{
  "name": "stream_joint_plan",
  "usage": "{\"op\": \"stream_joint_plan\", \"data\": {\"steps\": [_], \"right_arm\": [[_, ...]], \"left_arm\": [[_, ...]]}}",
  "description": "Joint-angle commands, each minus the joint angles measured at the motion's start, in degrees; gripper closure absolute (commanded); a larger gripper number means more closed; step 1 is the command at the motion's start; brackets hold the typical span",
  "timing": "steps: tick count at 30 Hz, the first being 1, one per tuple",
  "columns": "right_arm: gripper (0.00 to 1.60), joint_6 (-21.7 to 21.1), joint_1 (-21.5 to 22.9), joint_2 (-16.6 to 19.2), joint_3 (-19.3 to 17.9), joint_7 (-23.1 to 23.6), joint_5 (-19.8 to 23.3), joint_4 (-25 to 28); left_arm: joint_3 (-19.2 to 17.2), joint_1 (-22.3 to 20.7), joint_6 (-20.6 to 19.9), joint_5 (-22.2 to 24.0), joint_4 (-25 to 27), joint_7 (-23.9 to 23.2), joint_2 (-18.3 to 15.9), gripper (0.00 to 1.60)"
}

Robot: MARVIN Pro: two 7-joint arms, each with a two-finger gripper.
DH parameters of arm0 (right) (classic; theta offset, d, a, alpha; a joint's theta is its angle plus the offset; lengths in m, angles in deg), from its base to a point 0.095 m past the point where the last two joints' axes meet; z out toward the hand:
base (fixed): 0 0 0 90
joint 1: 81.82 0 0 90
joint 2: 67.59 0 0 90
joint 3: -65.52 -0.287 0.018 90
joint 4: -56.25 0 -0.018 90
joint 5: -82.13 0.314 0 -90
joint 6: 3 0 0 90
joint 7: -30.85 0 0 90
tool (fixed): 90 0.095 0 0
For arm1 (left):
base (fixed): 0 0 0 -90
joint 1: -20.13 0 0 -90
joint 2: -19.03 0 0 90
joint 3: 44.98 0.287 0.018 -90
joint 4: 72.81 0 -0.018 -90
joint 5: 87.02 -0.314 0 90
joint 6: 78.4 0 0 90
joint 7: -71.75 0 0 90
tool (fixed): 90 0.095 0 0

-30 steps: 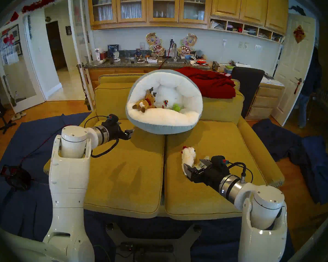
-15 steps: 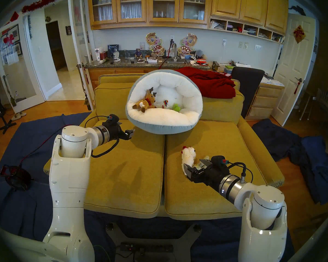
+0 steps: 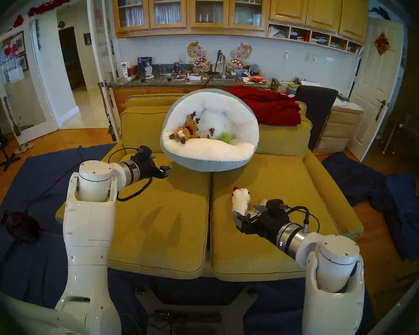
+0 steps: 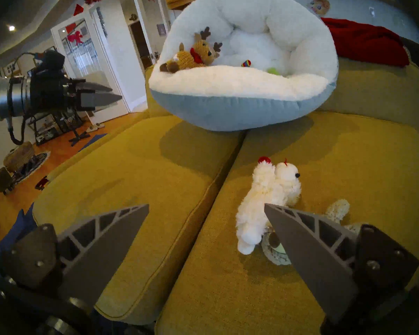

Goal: Put toys into dog bed

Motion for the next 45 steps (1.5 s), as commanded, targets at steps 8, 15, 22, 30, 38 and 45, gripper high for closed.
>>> {"op": "stream_joint_plan", "data": {"steps": [8,15,22,30,38,45], "right_arm": [[0.00,-6.6,9.7,0.8,6.6,-8.8,-8.0,0.0],[0.00,-10.9,13.3,0.7,9.6,-12.5,-11.4,-2.9],[0.00,-13.1,16.8,-0.3,12.5,-15.6,-13.8,-8.2],[0.00,-13.0,20.7,-1.1,14.4,-18.1,-15.4,-14.3],[0.00,-11.5,23.4,-1.5,15.6,-20.7,-17.3,-18.8],[0.00,-9.5,24.5,-1.8,16.3,-23.7,-18.5,-22.5]], "left_arm": [[0.0,-2.0,0.4,0.5,1.5,0.1,0.0,0.00],[0.0,-2.1,0.4,0.5,1.5,0.1,0.0,0.00],[0.0,-2.1,0.4,0.5,1.5,0.1,0.0,0.00],[0.0,-2.1,0.4,0.6,1.5,0.1,0.0,0.00],[0.0,-2.0,0.4,0.6,1.5,0.1,0.0,0.00],[0.0,-2.1,0.4,0.6,1.5,0.1,0.0,0.00]]}}
